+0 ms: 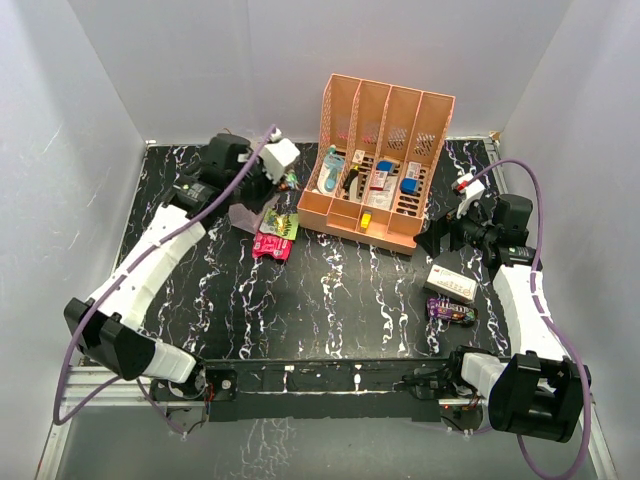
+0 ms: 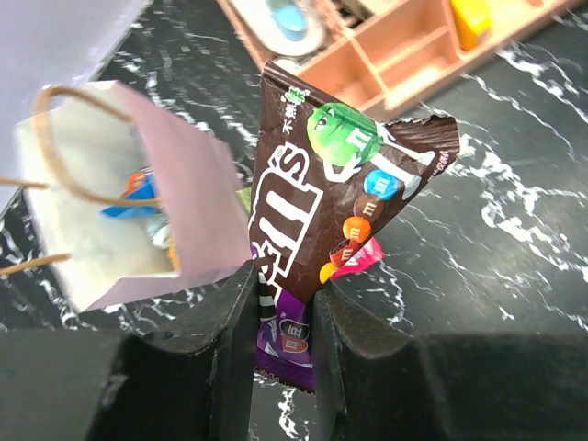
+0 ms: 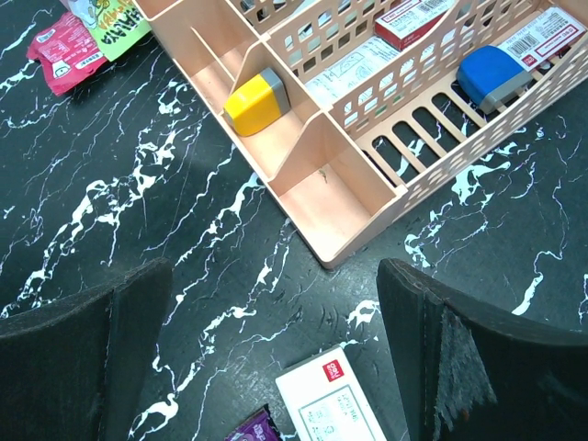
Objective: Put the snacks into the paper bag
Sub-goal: Place the snack in the paper bag.
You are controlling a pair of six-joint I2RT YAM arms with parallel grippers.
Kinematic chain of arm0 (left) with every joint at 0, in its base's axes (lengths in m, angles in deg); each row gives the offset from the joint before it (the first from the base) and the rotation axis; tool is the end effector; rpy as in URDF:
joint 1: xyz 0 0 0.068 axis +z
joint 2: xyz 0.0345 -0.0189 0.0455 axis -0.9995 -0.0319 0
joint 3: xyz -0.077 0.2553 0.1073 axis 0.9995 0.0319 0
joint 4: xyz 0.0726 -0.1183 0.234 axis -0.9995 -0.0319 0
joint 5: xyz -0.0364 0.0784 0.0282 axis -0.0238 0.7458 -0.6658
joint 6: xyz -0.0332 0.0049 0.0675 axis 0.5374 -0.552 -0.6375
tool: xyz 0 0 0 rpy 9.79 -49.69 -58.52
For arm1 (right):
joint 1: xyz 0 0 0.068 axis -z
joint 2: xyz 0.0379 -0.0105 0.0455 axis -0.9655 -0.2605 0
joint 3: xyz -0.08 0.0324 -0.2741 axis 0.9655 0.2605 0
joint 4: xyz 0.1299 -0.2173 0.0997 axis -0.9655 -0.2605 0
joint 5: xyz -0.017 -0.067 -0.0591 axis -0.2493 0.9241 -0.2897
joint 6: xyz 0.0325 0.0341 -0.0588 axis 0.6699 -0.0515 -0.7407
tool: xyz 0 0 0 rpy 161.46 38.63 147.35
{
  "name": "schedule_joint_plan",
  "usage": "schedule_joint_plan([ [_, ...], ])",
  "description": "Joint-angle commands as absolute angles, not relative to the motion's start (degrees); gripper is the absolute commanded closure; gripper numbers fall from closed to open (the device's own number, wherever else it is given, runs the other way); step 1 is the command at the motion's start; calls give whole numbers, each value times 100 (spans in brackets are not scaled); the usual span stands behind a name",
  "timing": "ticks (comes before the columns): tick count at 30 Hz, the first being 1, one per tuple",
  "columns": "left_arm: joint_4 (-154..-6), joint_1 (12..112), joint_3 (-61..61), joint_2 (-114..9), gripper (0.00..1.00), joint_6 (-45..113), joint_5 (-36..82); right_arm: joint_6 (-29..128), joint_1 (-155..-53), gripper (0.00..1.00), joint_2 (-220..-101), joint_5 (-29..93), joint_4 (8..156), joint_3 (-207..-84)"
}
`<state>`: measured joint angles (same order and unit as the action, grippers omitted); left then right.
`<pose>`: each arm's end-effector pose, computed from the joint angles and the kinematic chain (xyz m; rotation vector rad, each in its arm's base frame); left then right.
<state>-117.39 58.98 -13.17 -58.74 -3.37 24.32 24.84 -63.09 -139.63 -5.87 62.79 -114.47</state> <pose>0.2990 -0.1759 0.3961 1.0337 1.8459 -0.1686 0.2460 -0.0054 0.2738 -0.5309 1.9633 0.5369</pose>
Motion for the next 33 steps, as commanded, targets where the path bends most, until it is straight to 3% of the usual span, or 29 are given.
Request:
schedule_joint_plan([
  [1, -11675, 6398, -1757, -5663, 76, 163, 2735, 2442, -6266, 2, -13904, -724, 6469, -11498],
  [15, -11184, 7618, -2447, -6197, 77, 775, 2569, 2444, -6269, 1, -13798, -783, 6440, -11498],
  [33, -10516, 7738, -2880, -7466, 75, 1788, 1976, 2421, -6266, 1, -13716, -825, 6431, -11471],
])
